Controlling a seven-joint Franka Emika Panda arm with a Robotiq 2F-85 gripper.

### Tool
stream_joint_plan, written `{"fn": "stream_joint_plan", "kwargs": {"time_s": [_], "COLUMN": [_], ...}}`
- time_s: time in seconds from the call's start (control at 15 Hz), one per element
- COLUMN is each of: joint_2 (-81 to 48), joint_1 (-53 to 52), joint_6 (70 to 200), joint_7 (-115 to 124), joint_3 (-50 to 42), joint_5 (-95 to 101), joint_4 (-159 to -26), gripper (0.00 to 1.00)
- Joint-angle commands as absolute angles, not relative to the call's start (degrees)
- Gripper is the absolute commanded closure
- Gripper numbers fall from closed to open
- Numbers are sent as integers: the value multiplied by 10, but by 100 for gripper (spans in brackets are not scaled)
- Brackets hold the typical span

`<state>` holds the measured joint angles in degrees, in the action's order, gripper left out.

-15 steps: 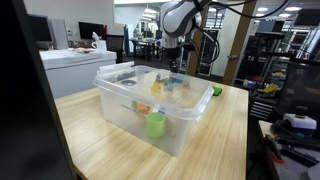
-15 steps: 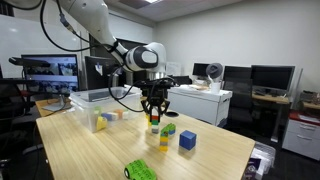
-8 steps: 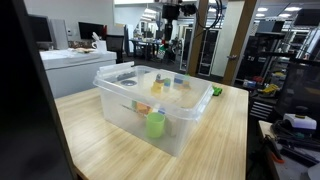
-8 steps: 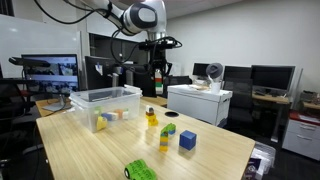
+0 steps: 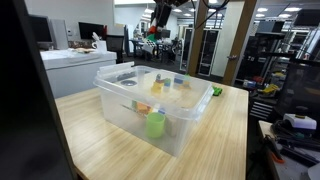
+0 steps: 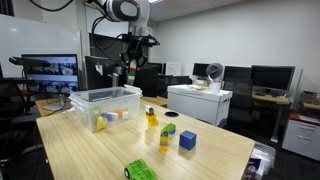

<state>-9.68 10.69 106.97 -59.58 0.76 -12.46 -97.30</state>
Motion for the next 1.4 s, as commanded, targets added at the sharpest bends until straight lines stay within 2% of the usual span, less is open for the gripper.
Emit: {"fn": "stream_joint_plan", "kwargs": {"time_s": [0.0, 0.07, 0.13, 0.27, 0.53, 0.87, 1.33], "joint_2": [-69, -69, -69, -72, -95, -161, -237], "joint_1": [92, 85, 81, 78, 80, 102, 113], "joint_6": [1038, 1038, 1039, 1039, 1052, 1111, 1223], "joint_7": [-675, -687, -694, -707, -705, -668, -460], "joint_3": [5, 3, 2, 1, -7, -48, -85], "joint_5": [-153, -147, -142, -140, -143, -117, -40], "joint_4": [-1034, -1047, -1055, -1066, -1044, -971, -980], "gripper": [89, 89, 39, 32, 2, 0, 0]}}
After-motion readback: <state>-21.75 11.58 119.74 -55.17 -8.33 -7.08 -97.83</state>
